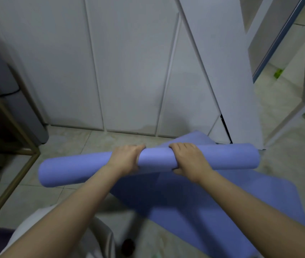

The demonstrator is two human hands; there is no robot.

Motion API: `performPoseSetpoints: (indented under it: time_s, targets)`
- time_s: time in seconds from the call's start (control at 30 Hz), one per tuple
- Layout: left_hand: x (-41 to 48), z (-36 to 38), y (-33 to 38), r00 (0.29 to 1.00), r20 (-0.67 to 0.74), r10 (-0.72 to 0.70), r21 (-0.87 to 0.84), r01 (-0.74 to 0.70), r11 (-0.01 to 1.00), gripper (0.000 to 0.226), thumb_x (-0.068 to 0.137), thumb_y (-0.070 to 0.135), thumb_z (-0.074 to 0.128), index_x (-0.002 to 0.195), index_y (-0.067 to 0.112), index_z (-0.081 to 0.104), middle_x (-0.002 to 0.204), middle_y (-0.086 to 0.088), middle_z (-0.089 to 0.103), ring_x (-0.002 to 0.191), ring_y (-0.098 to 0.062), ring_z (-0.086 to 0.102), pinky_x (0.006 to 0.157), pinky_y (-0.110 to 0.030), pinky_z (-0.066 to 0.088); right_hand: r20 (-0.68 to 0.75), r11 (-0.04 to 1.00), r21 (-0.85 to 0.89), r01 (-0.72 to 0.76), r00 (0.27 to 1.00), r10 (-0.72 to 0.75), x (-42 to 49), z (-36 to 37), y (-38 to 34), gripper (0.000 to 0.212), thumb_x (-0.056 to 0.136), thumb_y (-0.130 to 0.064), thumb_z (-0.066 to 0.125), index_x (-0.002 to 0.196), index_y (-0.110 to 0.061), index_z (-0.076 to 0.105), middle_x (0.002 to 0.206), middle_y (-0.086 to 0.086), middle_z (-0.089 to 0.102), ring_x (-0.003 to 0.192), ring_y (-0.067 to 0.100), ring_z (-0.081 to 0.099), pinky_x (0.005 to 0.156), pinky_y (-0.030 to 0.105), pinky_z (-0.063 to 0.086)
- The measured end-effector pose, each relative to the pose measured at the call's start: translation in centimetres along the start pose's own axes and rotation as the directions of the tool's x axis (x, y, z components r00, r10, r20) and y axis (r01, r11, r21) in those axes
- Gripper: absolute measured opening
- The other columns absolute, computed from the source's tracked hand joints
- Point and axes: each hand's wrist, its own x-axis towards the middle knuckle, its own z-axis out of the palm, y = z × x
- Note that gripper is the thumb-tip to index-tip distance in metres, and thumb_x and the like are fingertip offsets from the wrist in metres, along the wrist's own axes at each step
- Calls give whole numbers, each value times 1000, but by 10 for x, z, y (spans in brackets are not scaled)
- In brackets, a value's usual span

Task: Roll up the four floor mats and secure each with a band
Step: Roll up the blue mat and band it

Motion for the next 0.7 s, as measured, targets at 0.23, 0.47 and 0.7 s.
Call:
performPoseSetpoints:
  time_s: [0.23,0.47,0.7]
  targets:
    - [3,7,3,930,358,78,-211,-1,978,64,66,34,80,122,27,50,114,3,61,103,-22,57,80,-30,44,542,999,48,17,840,-40,9,-23,8,73,70,-43,76,127,-16,39,117,6,60,103,30,57,77,34,39]
    - [5,5,-8,921,363,141,-382,9,924,64,59,33,86,115,28,54,108,7,61,99,-17,58,83,-30,49,339,978,-139,154,936,-99,2,-20,-22,66,71,-32,77,121,-11,39,116,9,50,101,28,53,80,33,36]
    - [-7,11,-1,926,330,180,-380,-44,924,72,69,32,80,131,24,43,123,2,54,111,-20,53,90,-30,44,472,995,-25,95,879,-72,16,-24,-15,68,66,-41,80,118,-14,45,109,9,62,95,31,59,68,32,36]
